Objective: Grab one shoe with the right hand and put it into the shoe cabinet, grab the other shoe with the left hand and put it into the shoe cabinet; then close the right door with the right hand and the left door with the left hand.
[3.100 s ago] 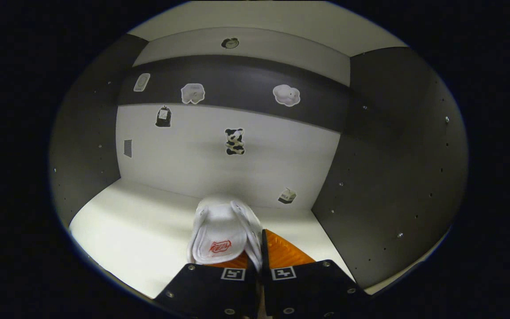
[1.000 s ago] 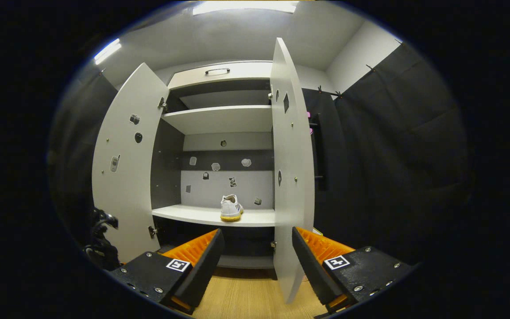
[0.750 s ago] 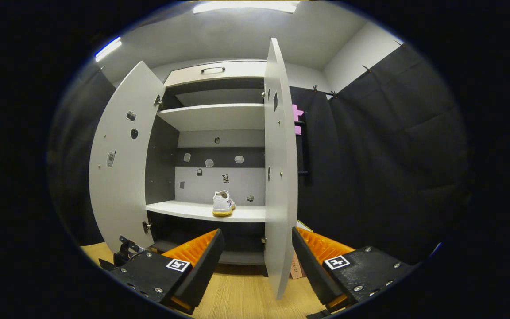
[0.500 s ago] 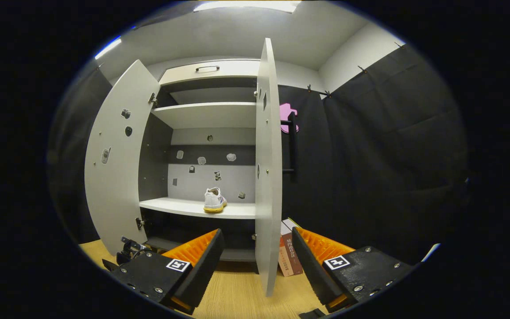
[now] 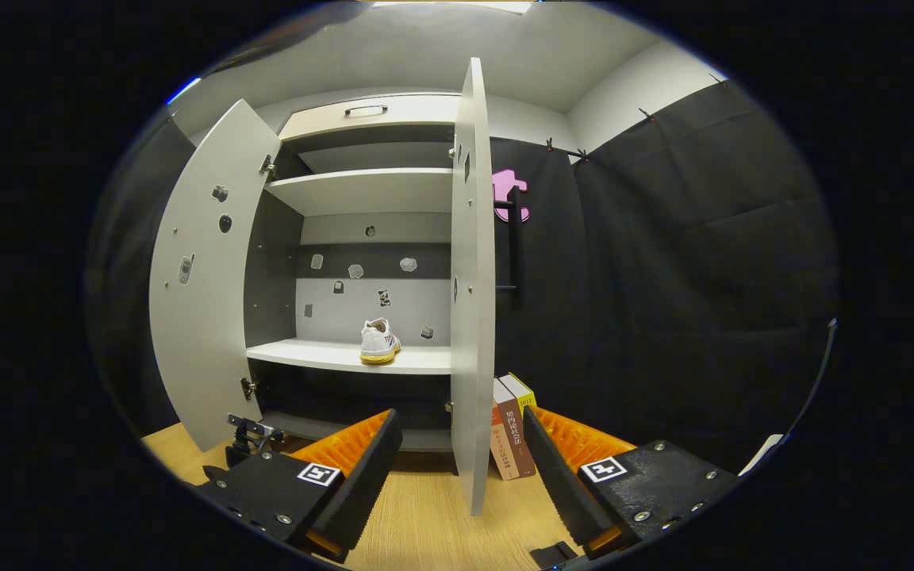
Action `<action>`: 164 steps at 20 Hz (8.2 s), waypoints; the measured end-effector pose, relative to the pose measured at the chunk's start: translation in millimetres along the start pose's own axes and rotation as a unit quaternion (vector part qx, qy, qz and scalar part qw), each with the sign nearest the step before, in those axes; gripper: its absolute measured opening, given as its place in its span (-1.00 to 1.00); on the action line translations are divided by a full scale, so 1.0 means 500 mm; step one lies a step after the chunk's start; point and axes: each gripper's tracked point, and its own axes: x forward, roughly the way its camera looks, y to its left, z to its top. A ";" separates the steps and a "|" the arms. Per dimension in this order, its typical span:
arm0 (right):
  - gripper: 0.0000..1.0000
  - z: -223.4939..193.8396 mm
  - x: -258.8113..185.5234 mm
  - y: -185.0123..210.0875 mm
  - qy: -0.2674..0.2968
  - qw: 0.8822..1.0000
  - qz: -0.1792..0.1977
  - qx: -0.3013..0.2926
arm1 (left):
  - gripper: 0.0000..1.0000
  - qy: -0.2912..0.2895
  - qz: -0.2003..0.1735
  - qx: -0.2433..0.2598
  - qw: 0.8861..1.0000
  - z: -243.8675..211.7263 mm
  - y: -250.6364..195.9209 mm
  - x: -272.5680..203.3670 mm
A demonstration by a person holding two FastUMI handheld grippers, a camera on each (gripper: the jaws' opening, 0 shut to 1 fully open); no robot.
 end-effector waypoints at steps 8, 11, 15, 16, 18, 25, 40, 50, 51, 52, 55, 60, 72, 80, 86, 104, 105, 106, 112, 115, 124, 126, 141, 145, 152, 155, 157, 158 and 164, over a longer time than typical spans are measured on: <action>0.89 0.023 -0.003 0.005 -0.015 1.000 0.005 -0.008 | -0.84 -0.087 0.014 -0.073 0.993 0.166 0.000 -0.058; 0.88 0.028 -0.004 0.008 -0.016 1.000 0.009 0.000 | -0.84 -0.142 -0.011 -0.077 0.987 0.316 -0.035 -0.098; 0.89 0.045 -0.013 0.011 -0.028 1.000 0.012 0.004 | -0.84 -0.200 -0.040 -0.086 0.975 0.481 -0.056 -0.218; 0.88 0.047 -0.014 0.010 -0.029 0.999 0.012 0.003 | -0.85 -0.218 -0.047 -0.083 0.971 0.536 -0.081 -0.238; 0.89 0.052 -0.023 0.007 -0.028 1.000 0.010 0.003 | -0.85 -0.240 -0.060 -0.073 0.966 0.612 -0.091 -0.304; 0.89 0.082 -0.024 0.010 -0.050 0.999 0.016 0.008 | -0.85 -0.294 -0.095 -0.042 0.950 0.869 -0.098 -0.459; 0.80 0.085 -0.018 -0.045 -0.041 0.999 -0.032 -0.003 | -0.85 -0.125 0.045 -0.066 0.989 0.931 0.044 -0.012; 0.82 0.086 -0.014 -0.044 -0.045 0.999 -0.020 -0.004 | -0.29 -0.105 0.065 -0.080 0.989 0.907 0.067 -0.021; 0.89 0.086 -0.014 -0.045 -0.045 0.999 -0.019 -0.003 | -0.11 -0.109 0.063 -0.076 0.989 0.907 0.069 -0.032; 0.88 0.086 -0.014 -0.045 -0.045 0.999 -0.017 -0.001 | 0.08 -0.114 0.063 -0.071 0.989 0.906 0.071 -0.041; 0.88 0.089 -0.015 -0.048 -0.048 0.999 -0.012 0.005 | 0.34 -0.133 0.065 -0.056 0.987 0.900 0.075 -0.086; 0.88 0.091 -0.022 -0.050 -0.052 0.998 0.003 0.022 | 0.66 -0.215 0.033 -0.061 0.974 0.894 0.065 -0.198; 0.87 0.067 -0.002 -0.101 -0.050 0.998 0.007 0.023 | 0.89 -0.341 -0.055 -0.037 0.938 0.668 0.024 -0.550; 0.88 0.120 0.064 -0.183 -0.068 0.998 -0.009 0.018 | 0.89 -0.320 -0.047 -0.056 0.945 0.461 0.025 -0.604; 0.88 0.268 0.182 -0.291 -0.103 0.994 -0.023 -0.005 | 0.89 -0.350 -0.037 -0.046 0.935 0.461 0.027 -0.653; 0.74 0.290 0.240 -0.162 -0.086 0.995 0.043 -0.017 | 0.89 -0.347 -0.050 -0.039 0.936 0.461 0.024 -0.648; 0.74 0.289 0.234 -0.138 -0.085 0.995 0.056 -0.016 | 0.88 -0.346 -0.052 -0.040 0.936 0.459 0.025 -0.646; 0.74 0.284 0.231 -0.114 -0.081 0.994 0.071 -0.012 | 0.88 -0.344 -0.054 -0.043 0.936 0.457 0.026 -0.644; 0.74 0.282 0.233 -0.028 -0.075 0.991 0.111 -0.012 | 0.89 -0.336 -0.043 -0.049 0.940 0.438 0.064 -0.641; 0.73 0.281 0.246 0.019 -0.075 0.989 0.129 -0.018 | 0.89 -0.338 -0.037 -0.053 0.939 0.437 0.082 -0.647; 0.82 0.286 0.294 0.150 -0.085 0.982 0.170 0.014 | 0.89 -0.354 -0.016 -0.053 0.933 0.442 0.117 -0.669; 0.82 0.285 0.313 0.174 -0.081 0.981 0.176 0.015 | 0.89 -0.353 -0.012 -0.055 0.934 0.440 0.123 -0.672; 0.83 0.267 0.423 0.280 -0.053 0.983 0.175 0.010 | 0.89 -0.357 -0.003 -0.045 0.933 0.448 0.141 -0.673; 0.83 0.266 0.429 0.285 -0.057 0.985 0.164 0.002 | 0.89 -0.355 -0.006 -0.048 0.934 0.447 0.143 -0.669; 0.83 0.262 0.439 0.292 -0.060 0.986 0.152 0.005 | 0.89 -0.362 -0.001 -0.040 0.931 0.458 0.148 -0.675; 0.83 0.263 0.437 0.293 -0.063 0.987 0.150 0.004 | 0.89 -0.363 0.000 -0.043 0.931 0.460 0.151 -0.675; 0.83 0.262 0.438 0.293 -0.062 0.987 0.150 0.004 | 0.89 -0.363 -0.001 -0.048 0.931 0.463 0.151 -0.675; 0.83 0.261 0.436 0.292 -0.059 0.987 0.150 0.006 | 0.89 -0.363 -0.002 -0.050 0.930 0.464 0.152 -0.676; 0.83 0.265 0.360 0.241 -0.081 0.987 0.139 0.011 | 0.89 -0.362 -0.007 -0.062 0.930 0.490 0.155 -0.680</action>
